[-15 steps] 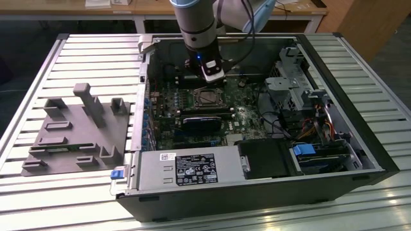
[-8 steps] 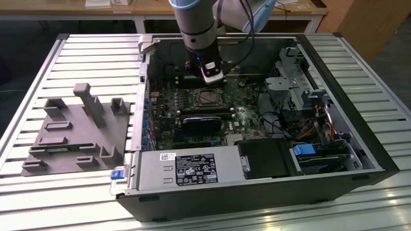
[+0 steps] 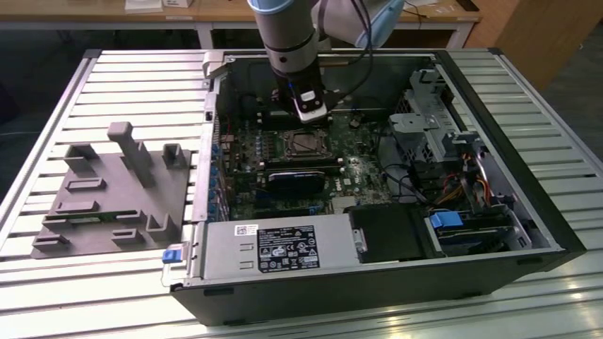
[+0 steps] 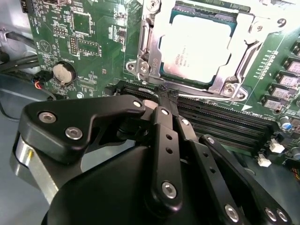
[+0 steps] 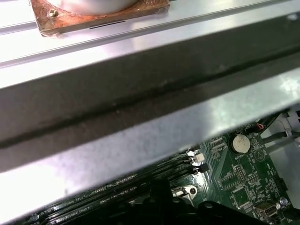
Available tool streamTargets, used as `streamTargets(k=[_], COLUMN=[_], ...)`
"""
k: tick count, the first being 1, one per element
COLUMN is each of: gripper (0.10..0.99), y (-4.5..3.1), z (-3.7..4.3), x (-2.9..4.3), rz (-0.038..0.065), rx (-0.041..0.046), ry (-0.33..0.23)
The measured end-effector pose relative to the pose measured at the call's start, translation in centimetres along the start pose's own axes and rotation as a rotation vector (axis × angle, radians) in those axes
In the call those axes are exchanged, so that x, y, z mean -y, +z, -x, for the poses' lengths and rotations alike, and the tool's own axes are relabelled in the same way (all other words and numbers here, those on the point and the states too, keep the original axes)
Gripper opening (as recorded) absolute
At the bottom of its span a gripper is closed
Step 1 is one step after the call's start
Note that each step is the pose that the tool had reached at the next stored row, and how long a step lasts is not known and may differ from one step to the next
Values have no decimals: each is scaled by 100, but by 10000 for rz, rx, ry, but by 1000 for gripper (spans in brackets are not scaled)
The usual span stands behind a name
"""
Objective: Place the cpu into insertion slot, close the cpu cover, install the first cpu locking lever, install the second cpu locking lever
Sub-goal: 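Install the first cpu locking lever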
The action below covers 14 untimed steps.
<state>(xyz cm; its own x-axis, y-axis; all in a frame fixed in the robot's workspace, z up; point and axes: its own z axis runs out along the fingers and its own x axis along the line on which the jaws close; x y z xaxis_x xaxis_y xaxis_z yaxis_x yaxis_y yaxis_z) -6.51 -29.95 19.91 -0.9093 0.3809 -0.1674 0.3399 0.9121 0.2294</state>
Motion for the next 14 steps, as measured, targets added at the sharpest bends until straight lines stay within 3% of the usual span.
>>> streamTargets(k=[14], gripper=[102], y=[40], z=[-10], x=[2], rz=[-124], rx=[82], ry=[173])
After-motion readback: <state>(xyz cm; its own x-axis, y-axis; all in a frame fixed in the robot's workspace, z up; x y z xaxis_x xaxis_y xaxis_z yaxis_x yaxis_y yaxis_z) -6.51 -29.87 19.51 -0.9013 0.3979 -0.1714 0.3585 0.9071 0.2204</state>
